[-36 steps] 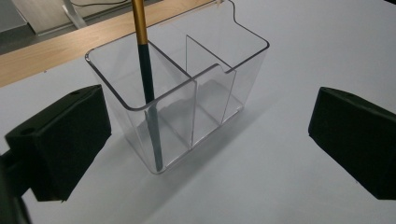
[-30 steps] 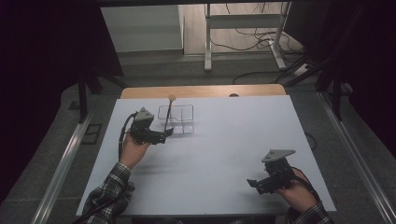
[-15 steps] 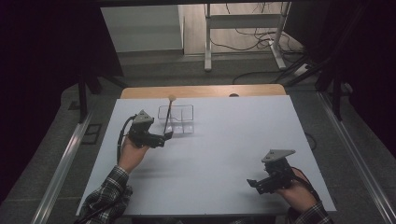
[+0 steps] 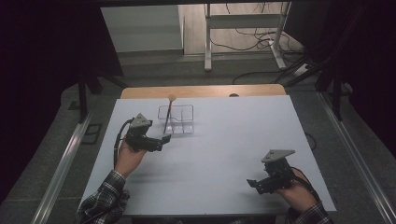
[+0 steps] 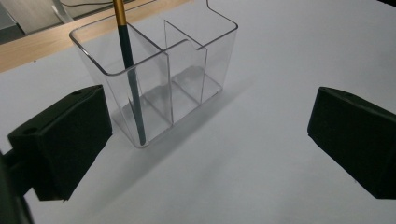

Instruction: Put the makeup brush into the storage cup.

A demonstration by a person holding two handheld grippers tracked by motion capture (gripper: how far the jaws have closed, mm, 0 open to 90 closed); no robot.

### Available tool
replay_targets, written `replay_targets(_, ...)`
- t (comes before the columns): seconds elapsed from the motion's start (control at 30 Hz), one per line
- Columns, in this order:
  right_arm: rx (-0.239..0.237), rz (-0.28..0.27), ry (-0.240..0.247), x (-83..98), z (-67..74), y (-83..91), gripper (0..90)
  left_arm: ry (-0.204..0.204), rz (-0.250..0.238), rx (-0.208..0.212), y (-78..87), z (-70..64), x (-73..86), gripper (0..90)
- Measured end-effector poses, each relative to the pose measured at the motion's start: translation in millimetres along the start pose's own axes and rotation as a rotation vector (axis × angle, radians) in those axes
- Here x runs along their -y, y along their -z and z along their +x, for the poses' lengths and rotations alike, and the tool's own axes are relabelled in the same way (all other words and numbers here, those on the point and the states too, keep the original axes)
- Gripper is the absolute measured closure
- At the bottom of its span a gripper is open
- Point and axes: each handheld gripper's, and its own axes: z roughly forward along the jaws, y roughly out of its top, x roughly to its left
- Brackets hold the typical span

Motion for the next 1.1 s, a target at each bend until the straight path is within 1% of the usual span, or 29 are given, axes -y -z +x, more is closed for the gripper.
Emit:
replay_targets(0.2, 0.0, 0.001, 0.0, 0.0, 0.1, -0.1, 0.2, 0.017, 0.001, 0.02, 2.9, -1.6, 3.1, 0.9)
replay_targets(0.37, 0.001, 0.002, 0.0, 0.0, 0.2, -0.2, 0.2, 0.01, 0.004, 0.019, 6.8, -3.5, 4.2, 0.9)
replay_targets(0.47, 0.0, 0.002, 0.0, 0.0, 0.2, -0.2, 0.2, -0.004, -0.004, 0.028, 8.7, -4.8, 5.5, 0.6)
replay_targets(0.5, 0.001, 0.002, 0.0, 0.0, 0.2, -0.2, 0.2, -0.011, 0.003, 0.033, 9.6, -4.9, 6.1, 0.6)
replay_targets(0.77, 0.001, 0.003, 0.0, -0.1, 0.3, -0.3, 0.2, -0.019, -0.006, 0.05, 15.8, -9.8, 7.5, 0.1)
replay_targets(0.83, 0.001, 0.003, 0.001, 0.0, 0.2, -0.2, 0.1, -0.018, -0.009, 0.051, 17.2, -11.4, 8.0, 0.0)
replay_targets(0.9, 0.001, 0.003, 0.0, 0.0, 0.1, -0.2, 0.1, -0.011, -0.001, 0.053, 18.6, -12.4, 8.9, 0.0)
replay_targets(1.1, 0.001, 0.002, 0.0, -0.1, 0.2, -0.2, 0.1, 0.007, 0.0, 0.042, 23.0, -14.7, 12.9, 0.0)
